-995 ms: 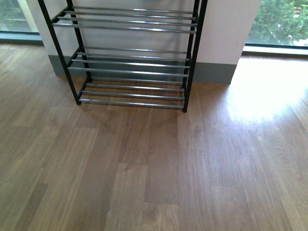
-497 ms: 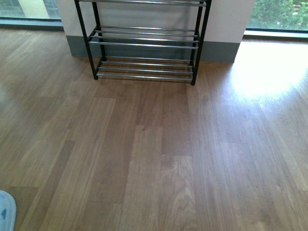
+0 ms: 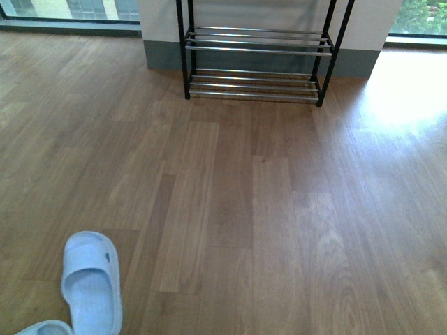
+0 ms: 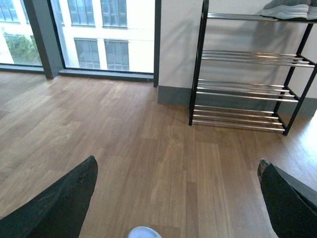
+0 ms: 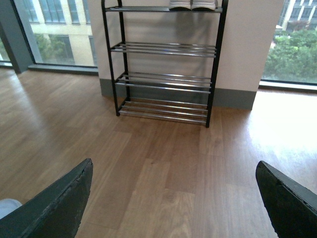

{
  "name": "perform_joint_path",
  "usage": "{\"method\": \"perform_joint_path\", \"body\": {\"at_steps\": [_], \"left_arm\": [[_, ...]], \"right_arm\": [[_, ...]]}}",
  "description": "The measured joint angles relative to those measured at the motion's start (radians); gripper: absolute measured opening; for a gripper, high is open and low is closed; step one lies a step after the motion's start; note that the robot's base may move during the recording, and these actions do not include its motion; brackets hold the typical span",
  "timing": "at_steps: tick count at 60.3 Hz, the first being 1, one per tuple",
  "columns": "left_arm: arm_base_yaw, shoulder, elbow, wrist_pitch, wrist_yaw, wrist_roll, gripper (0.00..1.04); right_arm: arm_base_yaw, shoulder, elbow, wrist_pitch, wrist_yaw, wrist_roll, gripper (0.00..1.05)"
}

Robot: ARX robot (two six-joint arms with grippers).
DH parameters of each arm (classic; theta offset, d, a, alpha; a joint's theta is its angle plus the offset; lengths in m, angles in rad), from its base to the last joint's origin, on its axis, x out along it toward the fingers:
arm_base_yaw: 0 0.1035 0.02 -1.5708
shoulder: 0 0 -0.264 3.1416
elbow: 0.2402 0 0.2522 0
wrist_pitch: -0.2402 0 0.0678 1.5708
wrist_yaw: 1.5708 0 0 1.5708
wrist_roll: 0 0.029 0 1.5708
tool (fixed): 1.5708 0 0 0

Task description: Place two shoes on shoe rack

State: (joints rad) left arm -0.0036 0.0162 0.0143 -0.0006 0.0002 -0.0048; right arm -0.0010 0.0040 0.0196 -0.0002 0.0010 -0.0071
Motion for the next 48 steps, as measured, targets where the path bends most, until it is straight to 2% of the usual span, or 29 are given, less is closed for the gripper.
{"method": "perform_joint_path", "body": {"at_steps": [48], "left_arm": [[0.0,0.0,0.0,0.0,-0.002,0.0,0.95]], "right_arm": [[0.0,0.0,0.0,-0.001,-0.001,0.0,0.95]]}}
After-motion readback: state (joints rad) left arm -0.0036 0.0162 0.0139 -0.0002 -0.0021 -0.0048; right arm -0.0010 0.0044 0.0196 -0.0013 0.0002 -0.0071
